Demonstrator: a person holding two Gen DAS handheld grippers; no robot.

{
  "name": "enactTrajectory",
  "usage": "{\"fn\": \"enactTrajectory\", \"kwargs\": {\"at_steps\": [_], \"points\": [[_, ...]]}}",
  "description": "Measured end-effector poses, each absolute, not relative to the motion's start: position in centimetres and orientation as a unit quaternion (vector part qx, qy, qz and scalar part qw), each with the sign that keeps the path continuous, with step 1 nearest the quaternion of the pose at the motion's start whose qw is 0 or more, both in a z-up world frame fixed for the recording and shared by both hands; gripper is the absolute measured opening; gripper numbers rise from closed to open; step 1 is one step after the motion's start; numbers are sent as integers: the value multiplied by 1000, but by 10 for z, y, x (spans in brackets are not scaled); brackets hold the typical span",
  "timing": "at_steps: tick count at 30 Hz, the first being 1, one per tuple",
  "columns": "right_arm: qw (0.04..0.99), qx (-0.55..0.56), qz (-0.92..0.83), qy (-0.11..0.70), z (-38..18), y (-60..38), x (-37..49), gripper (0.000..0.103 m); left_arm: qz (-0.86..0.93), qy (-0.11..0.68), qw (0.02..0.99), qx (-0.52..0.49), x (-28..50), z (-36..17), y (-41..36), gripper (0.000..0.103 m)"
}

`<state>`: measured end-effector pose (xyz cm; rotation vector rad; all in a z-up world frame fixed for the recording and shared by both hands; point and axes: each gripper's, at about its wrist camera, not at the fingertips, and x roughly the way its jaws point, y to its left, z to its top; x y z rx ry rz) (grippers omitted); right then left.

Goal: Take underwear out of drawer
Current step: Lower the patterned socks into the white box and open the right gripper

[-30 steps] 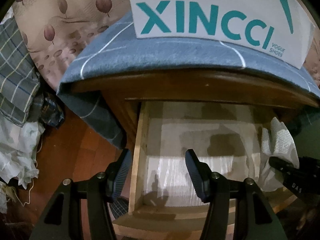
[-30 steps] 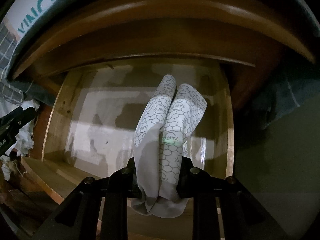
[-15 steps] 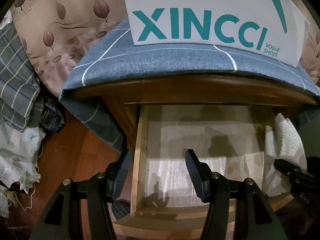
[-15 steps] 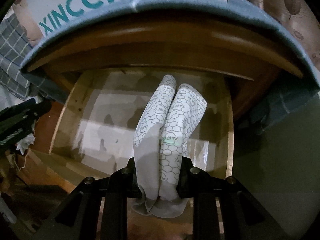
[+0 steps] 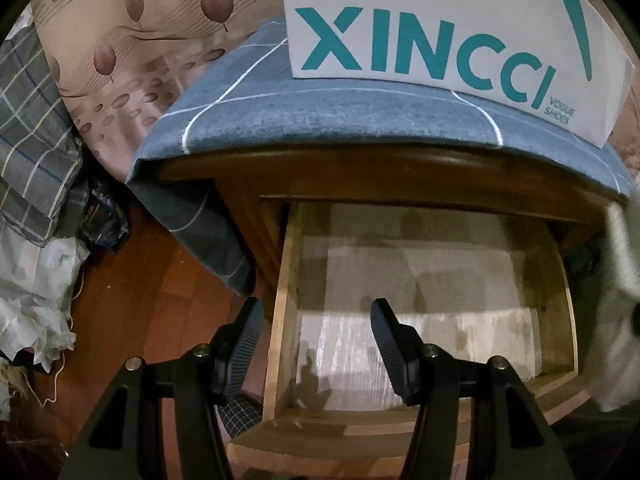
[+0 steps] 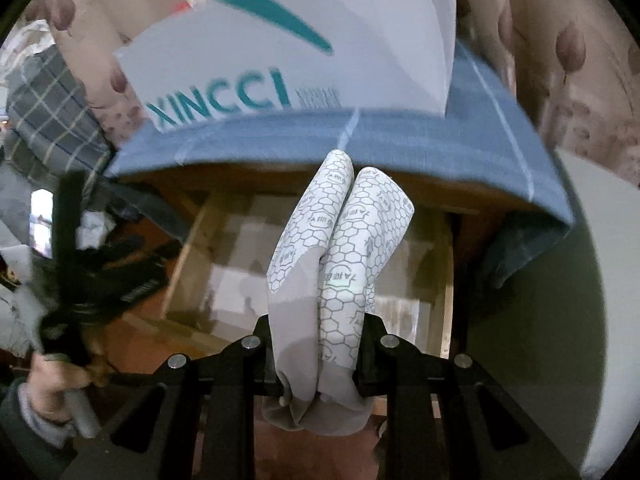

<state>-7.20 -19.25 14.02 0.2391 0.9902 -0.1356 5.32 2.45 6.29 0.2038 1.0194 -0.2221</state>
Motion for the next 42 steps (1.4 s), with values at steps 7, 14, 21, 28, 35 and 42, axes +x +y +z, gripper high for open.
{"fn": "enactTrajectory", "kwargs": {"at_steps": [7,14,21,28,35,42], "points": [[893,88,-57,437,202,-185,-72,22,-103,487,862,96,53,63,25,57],[912,74,-66,399,260,-192,-44,22,-102,492,859,94,52,62,26,57],[923,51,-93,370,306,-211,18,22,-102,492,860,86,52,65,28,57],[917,30,-115,381,307,-227,83,22,-93,489,863,84,53,66,34,57],[898,3,-127,422,271,-239,123,22,-86,484,866,93,54,68,42,57],[891,7,-139,432,247,-258,143,22,-90,491,862,90,56,66,41,57]]}}
